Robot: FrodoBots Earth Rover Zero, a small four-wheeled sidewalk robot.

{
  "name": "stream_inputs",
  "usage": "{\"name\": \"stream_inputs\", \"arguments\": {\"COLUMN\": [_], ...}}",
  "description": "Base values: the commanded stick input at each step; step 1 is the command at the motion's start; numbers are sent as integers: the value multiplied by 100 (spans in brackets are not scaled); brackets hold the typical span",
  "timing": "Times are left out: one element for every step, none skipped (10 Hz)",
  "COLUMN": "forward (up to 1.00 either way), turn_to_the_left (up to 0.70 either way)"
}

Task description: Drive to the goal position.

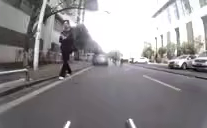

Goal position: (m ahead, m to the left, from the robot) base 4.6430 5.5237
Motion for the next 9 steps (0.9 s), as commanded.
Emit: {"name": "stream_inputs", "arguments": {"forward": [70, 70, 70, 70, 70, 70, 70, 70, 70], "turn_to_the_left": [-14, -14, -14, -14, -14, -14, -14, -14, -14]}}
